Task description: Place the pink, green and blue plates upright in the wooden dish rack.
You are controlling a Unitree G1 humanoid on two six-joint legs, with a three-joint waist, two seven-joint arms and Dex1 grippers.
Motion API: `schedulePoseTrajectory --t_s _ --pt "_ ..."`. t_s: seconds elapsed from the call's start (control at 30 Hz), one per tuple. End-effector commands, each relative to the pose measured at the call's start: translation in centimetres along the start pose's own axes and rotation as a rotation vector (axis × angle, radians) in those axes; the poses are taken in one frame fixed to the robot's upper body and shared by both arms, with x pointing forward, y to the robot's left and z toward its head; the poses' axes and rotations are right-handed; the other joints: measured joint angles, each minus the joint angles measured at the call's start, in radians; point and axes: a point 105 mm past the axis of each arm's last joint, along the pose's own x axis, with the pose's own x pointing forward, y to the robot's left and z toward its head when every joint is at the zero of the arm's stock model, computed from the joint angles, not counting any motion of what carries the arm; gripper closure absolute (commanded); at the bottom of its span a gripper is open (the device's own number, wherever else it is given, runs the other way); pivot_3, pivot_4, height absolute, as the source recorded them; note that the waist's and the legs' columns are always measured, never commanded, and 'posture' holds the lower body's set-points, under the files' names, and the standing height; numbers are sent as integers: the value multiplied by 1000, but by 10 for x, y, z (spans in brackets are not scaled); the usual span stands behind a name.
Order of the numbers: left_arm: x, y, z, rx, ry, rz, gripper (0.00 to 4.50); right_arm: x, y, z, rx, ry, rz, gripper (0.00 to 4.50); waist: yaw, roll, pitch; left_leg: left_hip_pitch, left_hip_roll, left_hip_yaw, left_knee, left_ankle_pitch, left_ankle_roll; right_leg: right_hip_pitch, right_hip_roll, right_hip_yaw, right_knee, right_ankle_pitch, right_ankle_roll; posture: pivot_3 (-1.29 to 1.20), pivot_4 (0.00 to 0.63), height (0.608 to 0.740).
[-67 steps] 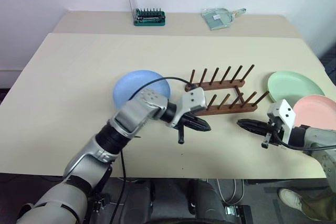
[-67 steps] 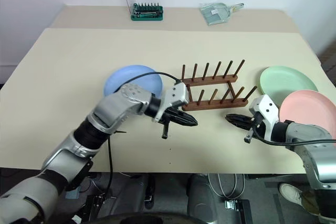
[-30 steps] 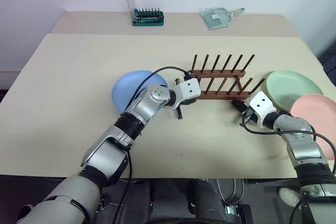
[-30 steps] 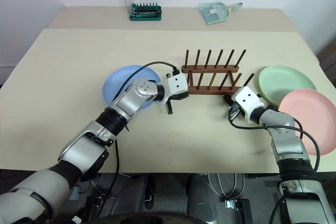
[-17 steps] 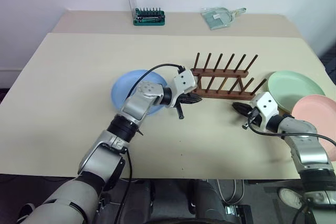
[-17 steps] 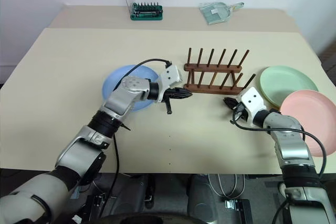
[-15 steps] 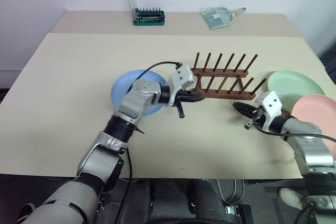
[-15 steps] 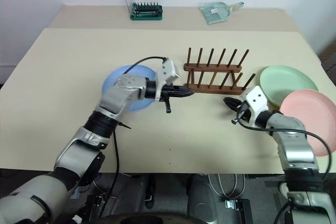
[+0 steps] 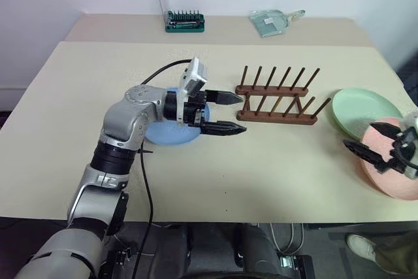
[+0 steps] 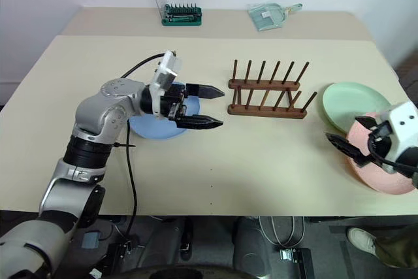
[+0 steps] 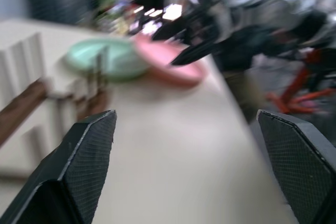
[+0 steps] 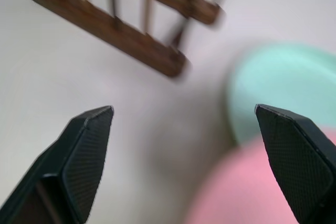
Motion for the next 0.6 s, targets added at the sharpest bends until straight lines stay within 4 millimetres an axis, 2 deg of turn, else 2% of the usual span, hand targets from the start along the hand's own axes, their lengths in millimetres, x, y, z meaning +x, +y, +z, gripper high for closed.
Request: schedulePoseTrajectory --t_s 0.03,0.3,0.47,0.53,0.6 --pt "0 -2 11 91 -41 -18 57 -13 -2 -6 -46 41 -75 74 2 0 0 0 0 0 0 0 0 0 0 0 0 0 0 0 150 740" --pt "7 -4 9 96 -48 -57 57 -19 10 -33 20 117 -73 74 2 0 0 0 0 0 0 0 0 0 0 1 -1 -2 -3 0 150 740" --pt "5 -8 4 143 -25 -65 57 -14 16 -58 39 198 -82 74 2 0 0 0 0 0 0 0 0 0 0 1 -1 -2 -3 0 150 740" --pt "5 -8 1 159 -13 -56 0 -12 17 -64 38 214 -82 594 2 0 0 0 0 0 0 0 0 0 0 1 -1 -2 -3 0 150 740" --pt "6 -10 -3 163 5 -61 0 -9 18 -64 49 206 -88 1320 2 0 0 0 0 0 0 0 0 0 0 1 -1 -2 -3 0 150 740"
